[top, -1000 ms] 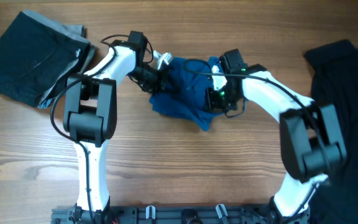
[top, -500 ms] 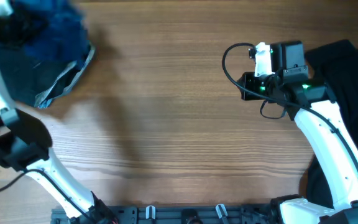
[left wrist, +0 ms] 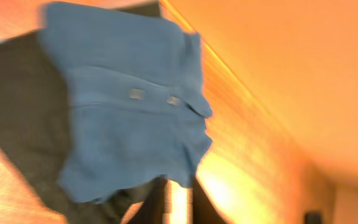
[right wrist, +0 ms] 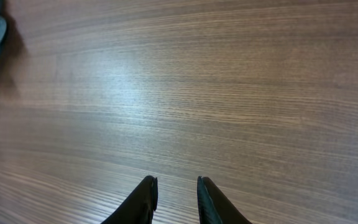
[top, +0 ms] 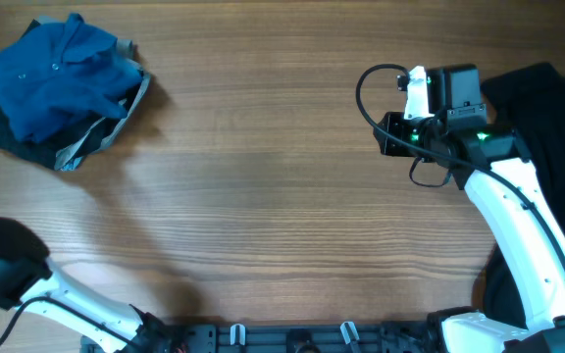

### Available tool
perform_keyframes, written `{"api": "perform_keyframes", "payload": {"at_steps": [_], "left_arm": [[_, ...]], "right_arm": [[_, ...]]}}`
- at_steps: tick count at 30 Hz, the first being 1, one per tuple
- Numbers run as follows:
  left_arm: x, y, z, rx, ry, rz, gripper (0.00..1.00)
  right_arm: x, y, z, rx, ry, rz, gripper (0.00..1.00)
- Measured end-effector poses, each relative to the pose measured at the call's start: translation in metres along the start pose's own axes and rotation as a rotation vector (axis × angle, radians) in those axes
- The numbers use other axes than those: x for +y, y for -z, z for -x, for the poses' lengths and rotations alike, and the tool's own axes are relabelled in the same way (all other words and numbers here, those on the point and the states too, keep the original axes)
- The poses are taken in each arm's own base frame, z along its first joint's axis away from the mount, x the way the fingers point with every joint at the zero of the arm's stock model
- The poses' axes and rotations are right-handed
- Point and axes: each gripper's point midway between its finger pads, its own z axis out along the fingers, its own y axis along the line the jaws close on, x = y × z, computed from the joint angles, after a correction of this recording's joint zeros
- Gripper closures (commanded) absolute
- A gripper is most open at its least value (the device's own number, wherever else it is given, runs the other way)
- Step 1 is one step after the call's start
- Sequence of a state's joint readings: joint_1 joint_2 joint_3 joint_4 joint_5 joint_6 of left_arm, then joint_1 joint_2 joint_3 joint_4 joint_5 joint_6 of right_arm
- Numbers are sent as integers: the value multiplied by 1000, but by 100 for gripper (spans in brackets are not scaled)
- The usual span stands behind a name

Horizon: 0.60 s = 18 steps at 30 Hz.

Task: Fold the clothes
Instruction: 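Carry the folded bundle with the left gripper onto the left dark stack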

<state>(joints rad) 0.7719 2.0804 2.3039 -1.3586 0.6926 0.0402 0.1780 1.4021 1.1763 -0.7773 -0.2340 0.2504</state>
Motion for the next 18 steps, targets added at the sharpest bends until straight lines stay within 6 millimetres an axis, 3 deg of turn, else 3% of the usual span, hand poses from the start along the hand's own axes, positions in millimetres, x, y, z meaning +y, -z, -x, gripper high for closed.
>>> {"api": "perform_keyframes", "payload": {"at_steps": [1, 2, 3, 5, 7, 8, 11, 14, 16, 17, 18], "left_arm": [[-16, -18, -10, 45, -66, 26, 96], [-21, -52, -25, 120, -108, 77, 96], [-12, -74, -29, 141, -114, 133, 94], [34, -124, -39, 179, -52, 286, 84], [78, -156, -55, 228, 55, 376, 66], [85, -162, -56, 227, 81, 389, 64], [79, -159, -53, 209, 107, 380, 51], [60, -144, -54, 236, 93, 332, 50], [13, -101, -35, 167, -13, 249, 46], [-11, -77, -29, 120, -77, 224, 31], [-81, -17, -31, 17, -251, 160, 23]], "right_arm": [[-1, 0, 0, -1, -19, -3, 76], [-1, 0, 0, 0, -44, -5, 76], [-2, 0, -1, 4, -58, -9, 76], [-3, 0, -6, 25, -78, -15, 76], [-4, 0, -11, 41, -86, -20, 77], [-4, 0, -11, 42, -90, -20, 77], [-4, 0, -10, 41, -89, -20, 77], [-2, 4, -7, 30, -86, -17, 77], [10, 31, 15, -60, -59, 9, 77], [18, 52, 27, -123, -36, 26, 77], [31, 88, 43, -230, -4, 55, 77]]}}
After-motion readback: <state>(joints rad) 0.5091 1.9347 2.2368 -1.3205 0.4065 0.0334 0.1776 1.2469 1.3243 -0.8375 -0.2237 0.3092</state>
